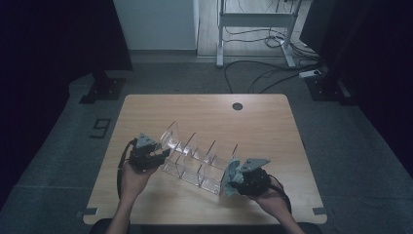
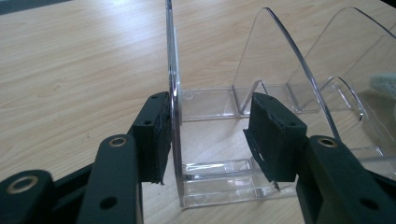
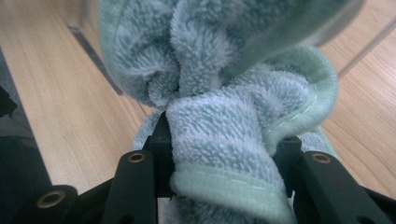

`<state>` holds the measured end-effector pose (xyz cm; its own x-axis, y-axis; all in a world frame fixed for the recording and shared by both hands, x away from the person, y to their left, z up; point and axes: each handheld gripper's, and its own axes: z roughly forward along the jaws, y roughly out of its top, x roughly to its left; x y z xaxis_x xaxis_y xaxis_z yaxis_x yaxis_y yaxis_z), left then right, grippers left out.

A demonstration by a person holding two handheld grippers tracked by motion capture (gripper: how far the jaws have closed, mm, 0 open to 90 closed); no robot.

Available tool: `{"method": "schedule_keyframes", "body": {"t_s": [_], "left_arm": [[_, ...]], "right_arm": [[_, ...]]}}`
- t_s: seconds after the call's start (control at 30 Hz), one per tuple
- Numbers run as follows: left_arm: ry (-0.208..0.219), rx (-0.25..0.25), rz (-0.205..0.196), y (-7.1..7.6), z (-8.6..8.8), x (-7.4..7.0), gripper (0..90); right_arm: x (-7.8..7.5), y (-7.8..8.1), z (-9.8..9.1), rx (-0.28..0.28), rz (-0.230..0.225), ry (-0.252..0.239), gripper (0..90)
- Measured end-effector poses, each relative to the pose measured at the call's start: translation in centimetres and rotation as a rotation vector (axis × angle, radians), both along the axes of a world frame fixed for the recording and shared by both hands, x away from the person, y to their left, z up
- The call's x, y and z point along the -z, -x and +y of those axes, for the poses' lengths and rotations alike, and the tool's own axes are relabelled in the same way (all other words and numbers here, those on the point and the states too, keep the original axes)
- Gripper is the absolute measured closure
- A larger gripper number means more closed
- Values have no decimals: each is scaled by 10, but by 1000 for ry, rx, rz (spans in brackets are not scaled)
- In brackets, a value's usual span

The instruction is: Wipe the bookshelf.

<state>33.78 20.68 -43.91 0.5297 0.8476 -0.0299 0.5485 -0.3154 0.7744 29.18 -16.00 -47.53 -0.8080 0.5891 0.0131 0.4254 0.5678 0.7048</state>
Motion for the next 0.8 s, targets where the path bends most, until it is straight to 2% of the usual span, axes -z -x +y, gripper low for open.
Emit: {"method": "schedule_keyframes", "body": {"t_s": [0.03, 0.1, 0.3, 0.5, 0.63, 0.8], "left_arm": [[-11, -7, -7, 1, -1, 0, 502], [-45, -19, -21, 3, -2, -1, 568], [-73, -44, -38, 4, -1, -1, 739], [-89, -58, -33, 2, 2, 3, 829], [-86, -57, -31, 1, 2, 4, 839], [-88, -58, -36, 1, 1, 5, 845]], "right_arm": [[-1, 1, 1, -2, -1, 0, 551], [-2, 3, 0, -6, -1, 2, 550], [-3, 3, -17, 34, -11, -2, 548], [-6, -2, -48, 132, -44, 21, 548], [-6, -9, -72, 210, -51, 30, 548], [3, -21, -100, 323, -50, 79, 547]]}}
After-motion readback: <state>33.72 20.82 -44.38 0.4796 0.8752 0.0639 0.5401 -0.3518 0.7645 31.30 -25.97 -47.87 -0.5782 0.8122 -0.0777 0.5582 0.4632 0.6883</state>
